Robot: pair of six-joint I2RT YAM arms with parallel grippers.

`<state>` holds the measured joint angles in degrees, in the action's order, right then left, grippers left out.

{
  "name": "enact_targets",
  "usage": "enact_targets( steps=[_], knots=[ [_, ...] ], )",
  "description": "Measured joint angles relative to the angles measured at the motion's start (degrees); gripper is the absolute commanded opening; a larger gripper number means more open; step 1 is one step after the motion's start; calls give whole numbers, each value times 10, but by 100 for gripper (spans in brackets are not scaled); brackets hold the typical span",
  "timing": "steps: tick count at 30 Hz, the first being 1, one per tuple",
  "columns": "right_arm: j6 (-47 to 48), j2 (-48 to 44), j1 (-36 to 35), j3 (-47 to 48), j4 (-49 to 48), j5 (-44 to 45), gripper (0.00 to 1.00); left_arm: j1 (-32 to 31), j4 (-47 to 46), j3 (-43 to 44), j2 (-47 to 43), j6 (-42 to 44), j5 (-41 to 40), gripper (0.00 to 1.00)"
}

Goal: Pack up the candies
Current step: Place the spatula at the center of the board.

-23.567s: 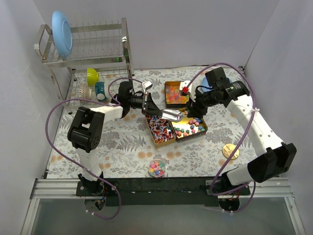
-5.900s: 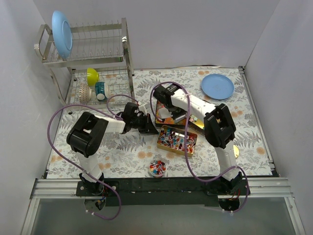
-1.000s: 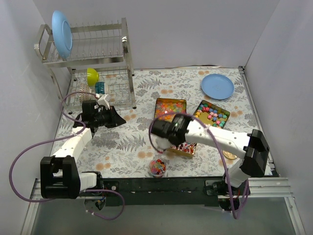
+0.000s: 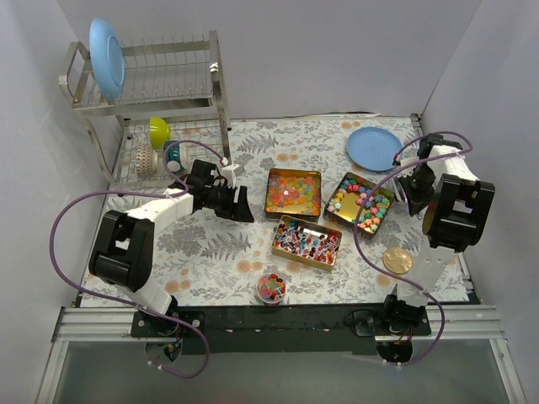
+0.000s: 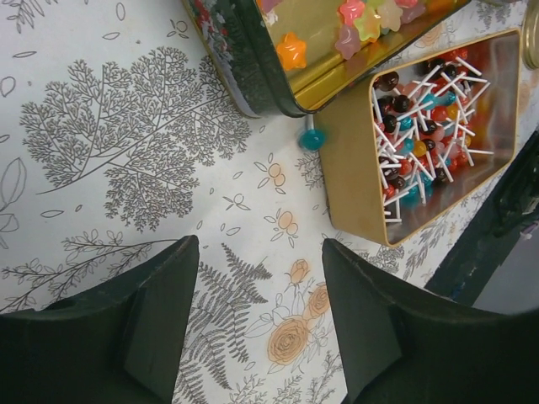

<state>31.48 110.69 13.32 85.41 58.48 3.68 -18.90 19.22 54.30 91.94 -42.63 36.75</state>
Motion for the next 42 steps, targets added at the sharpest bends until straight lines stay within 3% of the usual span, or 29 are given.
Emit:
enact_targets(
  steps=[4,8,10,11,17,22,23,24,25,26,35,42],
  knots=[
    [5,30,0,0,-19,0,8,0,5,2,0,7,-15,61],
    [15,38,0,3,-20,2,35,0,9,2,6,8,-18,61],
    [20,38,0,3,-21,2,39,0,10,6,17,6,-17,61],
    [25,38,0,3,-20,-1,49,0,10,9,26,4,-17,61],
    [73,8,8,-10,-16,-51,56,0,15,27,42,5,-18,61],
    [205,-136,25,-110,-19,-117,65,0,11,32,42,7,-1,62],
    [240,-167,28,-133,-16,-133,82,0,11,32,42,6,4,61],
    [276,-195,29,-156,-14,-150,83,0,11,32,42,5,9,61],
    [318,-220,30,-180,-12,-166,94,0,10,32,42,4,14,62],
    [362,-239,30,-201,-7,-182,98,0,11,32,42,4,17,61],
    [689,-264,23,-315,44,-209,98,0,10,31,42,8,23,61],
    [787,-297,23,-400,17,-167,98,0,11,10,40,11,19,61]
  ],
)
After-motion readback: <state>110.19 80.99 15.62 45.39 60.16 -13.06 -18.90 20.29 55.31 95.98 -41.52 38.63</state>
